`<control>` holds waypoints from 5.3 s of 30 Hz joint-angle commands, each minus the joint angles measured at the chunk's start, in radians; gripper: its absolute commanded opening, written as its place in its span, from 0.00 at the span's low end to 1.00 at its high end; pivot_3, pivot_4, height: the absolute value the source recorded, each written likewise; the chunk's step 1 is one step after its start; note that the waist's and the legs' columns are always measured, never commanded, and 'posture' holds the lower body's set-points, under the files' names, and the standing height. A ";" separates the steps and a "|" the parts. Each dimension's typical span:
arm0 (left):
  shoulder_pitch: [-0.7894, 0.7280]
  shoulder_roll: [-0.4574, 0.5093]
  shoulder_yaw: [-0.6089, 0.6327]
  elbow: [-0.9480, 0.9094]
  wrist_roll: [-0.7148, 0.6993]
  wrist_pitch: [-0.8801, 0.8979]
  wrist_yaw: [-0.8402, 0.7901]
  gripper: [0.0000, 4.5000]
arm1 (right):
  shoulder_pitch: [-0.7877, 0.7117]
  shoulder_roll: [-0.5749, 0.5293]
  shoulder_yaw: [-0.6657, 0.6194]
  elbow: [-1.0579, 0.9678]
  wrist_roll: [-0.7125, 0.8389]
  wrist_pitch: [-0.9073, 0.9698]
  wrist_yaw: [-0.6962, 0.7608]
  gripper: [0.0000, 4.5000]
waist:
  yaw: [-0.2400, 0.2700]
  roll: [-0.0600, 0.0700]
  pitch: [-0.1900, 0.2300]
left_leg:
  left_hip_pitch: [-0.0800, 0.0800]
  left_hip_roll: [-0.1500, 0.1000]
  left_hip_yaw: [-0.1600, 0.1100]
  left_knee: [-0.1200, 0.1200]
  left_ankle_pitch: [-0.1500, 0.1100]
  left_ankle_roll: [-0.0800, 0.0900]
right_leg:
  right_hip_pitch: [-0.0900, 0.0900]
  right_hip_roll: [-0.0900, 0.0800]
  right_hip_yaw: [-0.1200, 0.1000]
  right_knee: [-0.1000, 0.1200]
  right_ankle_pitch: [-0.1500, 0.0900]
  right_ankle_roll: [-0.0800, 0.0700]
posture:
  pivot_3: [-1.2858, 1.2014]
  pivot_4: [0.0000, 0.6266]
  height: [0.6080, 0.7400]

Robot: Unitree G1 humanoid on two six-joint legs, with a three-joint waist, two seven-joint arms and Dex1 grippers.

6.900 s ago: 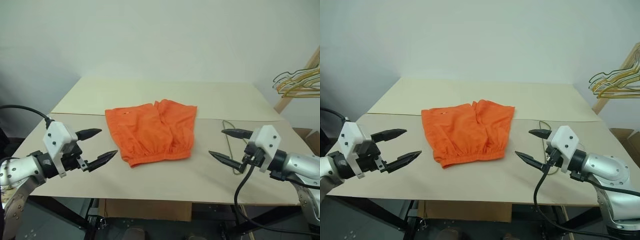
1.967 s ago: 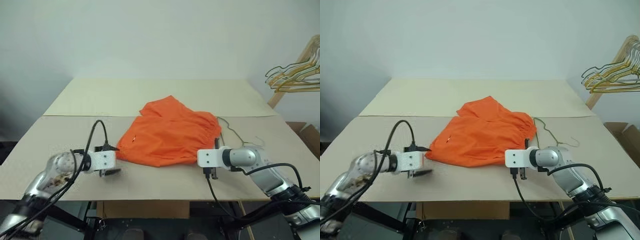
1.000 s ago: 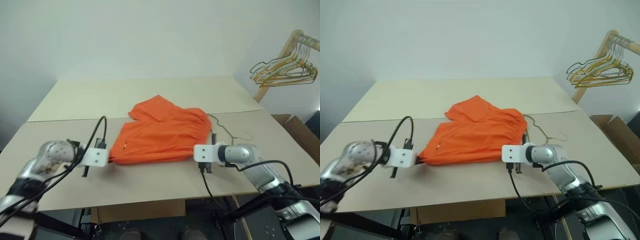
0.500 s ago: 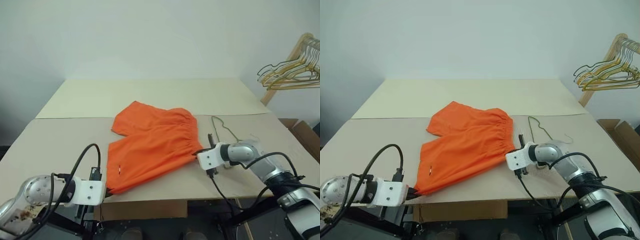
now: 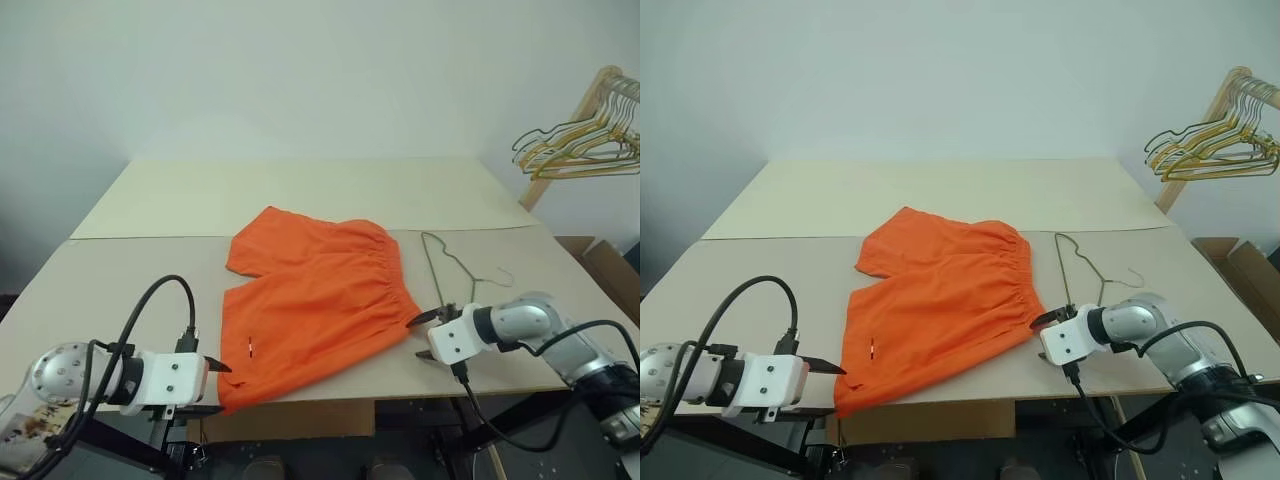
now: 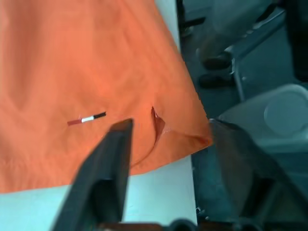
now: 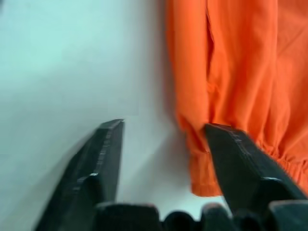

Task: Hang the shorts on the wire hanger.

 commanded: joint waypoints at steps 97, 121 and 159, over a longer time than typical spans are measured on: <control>-1.133 -0.360 -0.454 0.612 -0.077 0.649 -0.041 0.81 | -0.318 0.052 -0.092 0.016 -0.643 -0.109 -1.044 0.00 | -0.081 -0.001 0.001 | -0.010 -0.006 -0.012 -0.001 0.000 0.000 | -0.005 0.001 0.003 -0.004 0.000 0.006 | 0.51 0.00 1.00; -1.109 -0.324 -0.439 0.615 -0.008 0.576 -0.031 0.00 | -0.298 0.007 -0.099 0.010 -0.419 -0.272 -0.836 0.63 | -0.082 -0.001 0.001 | -0.010 -0.006 -0.012 0.000 0.000 0.000 | -0.005 0.001 0.003 -0.003 0.001 0.006 | 0.51 0.00 1.00; -1.015 -0.329 -0.389 0.552 0.070 0.254 -0.093 0.00 | -0.597 0.114 0.098 -0.126 0.190 1.073 0.212 0.36 | -0.034 0.000 0.001 | -0.027 -0.005 -0.010 0.013 -0.001 0.002 | -0.019 0.000 -0.001 0.005 0.003 0.007 | 0.53 0.00 1.00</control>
